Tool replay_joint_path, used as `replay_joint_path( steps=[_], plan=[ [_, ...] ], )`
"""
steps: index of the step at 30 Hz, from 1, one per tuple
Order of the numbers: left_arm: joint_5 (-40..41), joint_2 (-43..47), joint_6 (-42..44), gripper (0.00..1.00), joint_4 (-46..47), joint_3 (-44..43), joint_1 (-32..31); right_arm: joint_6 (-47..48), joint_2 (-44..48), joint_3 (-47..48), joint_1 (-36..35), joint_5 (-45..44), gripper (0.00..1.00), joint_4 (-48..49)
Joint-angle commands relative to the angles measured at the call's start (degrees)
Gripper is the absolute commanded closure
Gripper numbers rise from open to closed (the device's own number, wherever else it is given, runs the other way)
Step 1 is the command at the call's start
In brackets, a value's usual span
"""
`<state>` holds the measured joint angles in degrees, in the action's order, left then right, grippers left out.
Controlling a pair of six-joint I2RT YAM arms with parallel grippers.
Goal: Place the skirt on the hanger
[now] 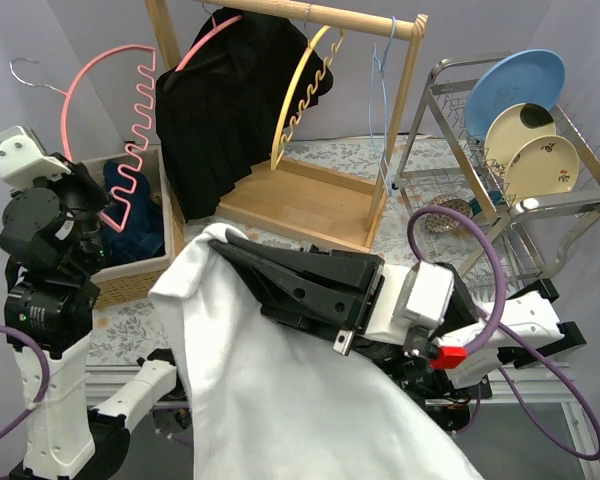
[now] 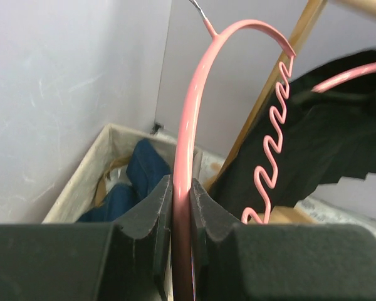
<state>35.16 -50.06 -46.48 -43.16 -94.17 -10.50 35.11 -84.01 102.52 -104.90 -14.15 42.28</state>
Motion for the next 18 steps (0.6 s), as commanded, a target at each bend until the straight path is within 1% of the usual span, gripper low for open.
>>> replay_joint_path(
  steps=[1,2,3,5,7,8,9,10,11,12,13,15,16,18],
  plan=[
    [-2.11,-0.64,-3.69,1.0,0.28,-11.72,0.22,1.02,-2.2,0.92,3.64,-8.95,0.99,4.82],
    [-2.72,-0.82,-4.49,1.0,-0.26,-13.65,0.22,0.31,-2.65,1.54,4.52,-11.14,0.99,4.83],
    [-4.64,-1.09,-5.11,1.0,-0.52,-17.15,0.22,-1.35,-3.18,1.63,6.45,-11.51,0.99,4.57],
    [-7.28,-1.35,-7.74,1.0,-1.23,-19.72,0.22,-4.25,-3.88,1.28,8.65,-11.69,0.99,3.6],
    [-10.96,-0.92,-10.28,1.0,-0.7,-21.93,0.22,-10.57,-4.76,0.05,12.69,-10.81,0.99,3.16],
    [-12.2,-0.13,-11.08,1.0,0.0,-22.11,0.22,-12.68,-5.11,-0.21,15.84,-9.85,0.99,2.2],
    [-13.7,0.66,-11.52,1.0,1.13,-21.76,0.22,-16.62,-5.64,-0.82,17.44,-9.23,0.99,2.28],
    [-17.37,1.89,-11.88,1.0,5.15,-19.06,0.22,-17.79,-7.56,-1.0,19.02,-9.05,0.99,2.8],
    [-18.1,3.9,-13.45,1.0,6.93,-17.9,0.13,-19.36,-8.88,-0.75,21.82,-10.36,0.99,4.72],
    [-18.28,4.53,-14.51,1.0,8.08,-17.45,0.13,-20.95,-10.29,-0.13,23.15,-10.46,0.99,4.74],
    [-18.02,4.71,-15.82,1.0,8.26,-18.41,0.22,-24.62,-13.34,1.79,24.21,-10.2,0.99,4.83],
    [-18.54,4.89,-18.47,1.0,8.09,-19.82,0.22,-27.72,-16.35,3.82,26.85,-6.96,0.99,5.53],
    [-19.24,4.89,-19.08,1.0,8.09,-20.35,0.22,-30.17,-19.76,7.74,27.46,-5.46,0.99,5.18],
    [-21.09,5.76,-20.84,1.0,8.26,-21.14,0.22,-31.5,-23.64,13.38,28.78,-2.82,0.99,2.72]
  ],
)
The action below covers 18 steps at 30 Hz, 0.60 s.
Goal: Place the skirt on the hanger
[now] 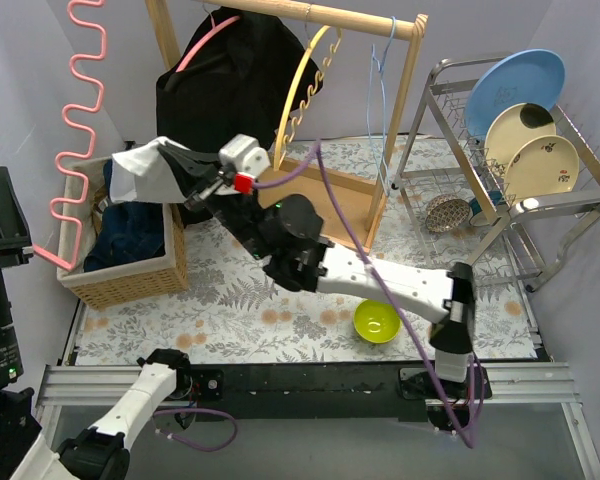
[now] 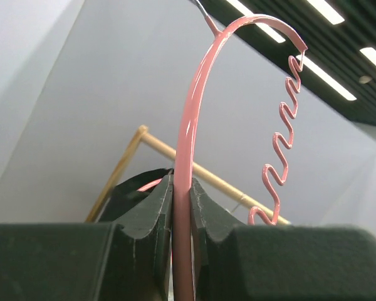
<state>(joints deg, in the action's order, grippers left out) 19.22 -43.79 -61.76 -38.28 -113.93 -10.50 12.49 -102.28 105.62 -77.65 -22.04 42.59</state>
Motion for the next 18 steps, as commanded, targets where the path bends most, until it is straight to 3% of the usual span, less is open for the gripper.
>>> replay_joint_path(
  steps=[1,8,10,18],
  plan=[
    [-5.68,-0.07,-5.92,1.0,3.74,-1.38,0.13,-10.28,-9.13,15.35,1.79,5.43,0.99,1.8],
    [-4.37,3.45,-6.45,1.0,5.5,1.25,0.13,-17.93,-22.95,31.91,6.8,11.57,0.99,4.16],
    [-2.79,3.62,-6.27,1.0,4.01,0.38,-0.04,-18.73,-24.54,31.93,6.89,11.76,0.99,8.27],
    [-4.19,7.49,-7.5,1.0,5.24,4.95,-0.22,-33.74,-23.93,28.86,8.12,29.34,0.99,14.88]
  ],
)
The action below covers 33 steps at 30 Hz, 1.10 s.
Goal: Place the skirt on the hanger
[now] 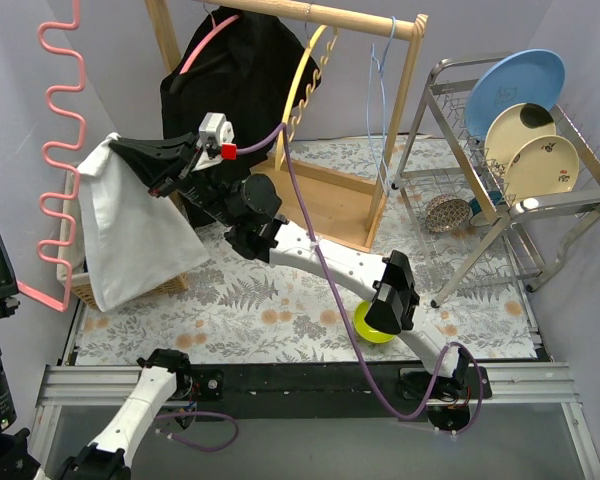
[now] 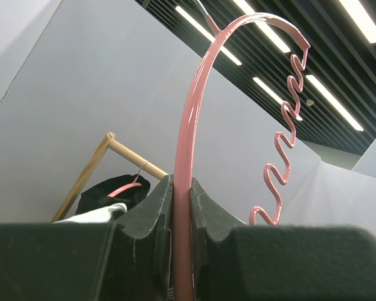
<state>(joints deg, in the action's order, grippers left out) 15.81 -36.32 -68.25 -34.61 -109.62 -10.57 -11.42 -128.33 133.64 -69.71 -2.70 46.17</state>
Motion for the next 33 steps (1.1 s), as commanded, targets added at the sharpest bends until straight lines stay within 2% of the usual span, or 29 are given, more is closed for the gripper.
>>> replay_joint_path(
  steps=[1,4,8,13,18,23,27,30,32,33],
  plan=[
    [-0.78,0.02,-0.66,1.0,1.39,0.64,-0.07,-12.98,1.69,1.0,0.45,10.08,0.99,12.7],
    [-0.61,0.28,0.04,1.0,0.86,0.81,-0.16,-14.51,-1.3,2.85,1.42,9.48,0.99,13.33],
    [1.58,0.19,2.41,1.0,-0.19,2.48,-0.24,-15.37,-5.42,3.37,2.56,0.09,0.99,10.61],
    [2.03,0.72,4.17,1.0,0.33,5.64,-0.24,-17.85,-13.87,5.66,4.41,-4.85,0.99,7.1],
    [1.85,0.46,5.23,1.0,1.12,9.85,-0.24,-17.14,-16.16,3.65,5.55,-1.88,0.99,4.02],
    [1.76,0.19,6.46,1.0,2.35,13.64,-0.24,-13.55,-12.74,1.27,5.73,2.26,0.99,3.05],
    [1.68,-0.25,6.64,1.0,2.36,14.96,-0.24,-9.85,-5.29,-3.64,5.73,4.98,0.99,1.72],
    [0.1,-0.51,5.58,1.0,1.92,14.35,-0.33,-9.32,1.38,-10.49,5.64,9.8,0.99,2.43],
    [-1.04,-0.77,4.88,1.0,1.22,12.69,-0.33,-9.41,5.96,-18.82,5.38,12.18,0.99,3.22],
    [-1.4,-0.86,4.44,1.0,0.34,11.9,-0.33,-9.15,11.3,-22.43,5.2,12.02,0.99,5.31]
  ],
)
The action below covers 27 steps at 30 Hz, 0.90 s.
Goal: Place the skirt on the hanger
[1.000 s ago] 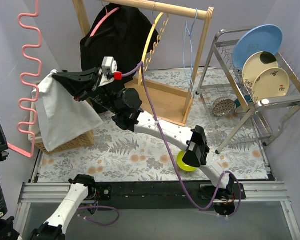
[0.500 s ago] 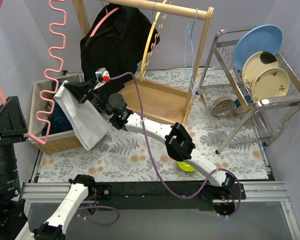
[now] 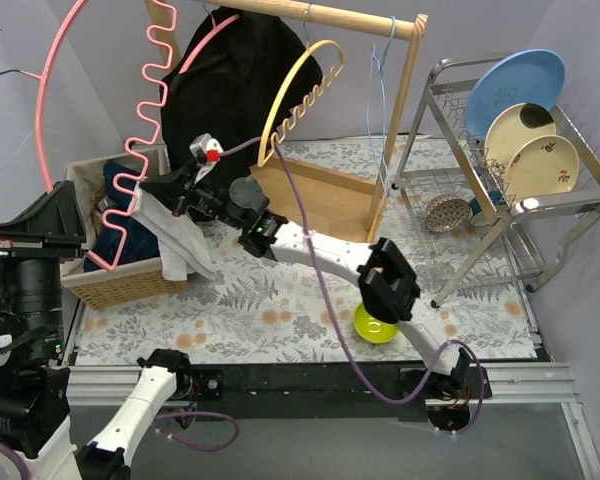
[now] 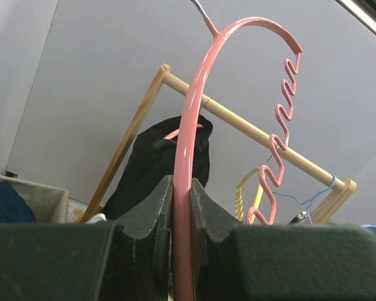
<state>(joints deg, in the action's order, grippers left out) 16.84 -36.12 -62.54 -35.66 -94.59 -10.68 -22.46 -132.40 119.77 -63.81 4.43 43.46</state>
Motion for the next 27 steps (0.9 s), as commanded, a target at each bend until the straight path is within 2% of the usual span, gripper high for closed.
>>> replay_joint_path(
  steps=[1,5,8,12,17,22,27],
  plan=[
    [-2.77,-1.49,-1.53,1.0,0.95,-3.93,-0.22,2.41,18.2,-16.76,-1.14,4.02,0.99,9.35],
    [-3.31,-2.11,-2.58,1.0,-1.51,-9.37,-0.22,4.96,31.74,-32.17,-1.93,-0.46,0.99,10.59],
    [-3.13,-2.38,-3.29,1.0,-3.01,-11.4,-0.22,7.95,44.28,-40.37,-3.51,-2.48,0.99,6.65],
    [-3.22,-3.43,-3.73,1.0,-5.73,-15.27,-0.22,14.26,55.56,-46.35,-6.67,-8.45,0.99,-5.72],
    [-4.1,-3.7,-4.86,1.0,-6.53,-15.89,-0.22,17.53,66.46,-49.89,-8.7,-19.53,0.99,-12.87],
    [-5.06,-3.7,-5.57,1.0,-6.79,-16.16,-0.13,21.4,65.43,-44.82,-8.7,-21.48,0.99,-15.77],
    [-4.89,-2.64,-5.22,1.0,-6.09,-14.14,-0.13,25.27,53.76,-35.85,-8.7,-20.69,0.99,-16.22]
  ],
)
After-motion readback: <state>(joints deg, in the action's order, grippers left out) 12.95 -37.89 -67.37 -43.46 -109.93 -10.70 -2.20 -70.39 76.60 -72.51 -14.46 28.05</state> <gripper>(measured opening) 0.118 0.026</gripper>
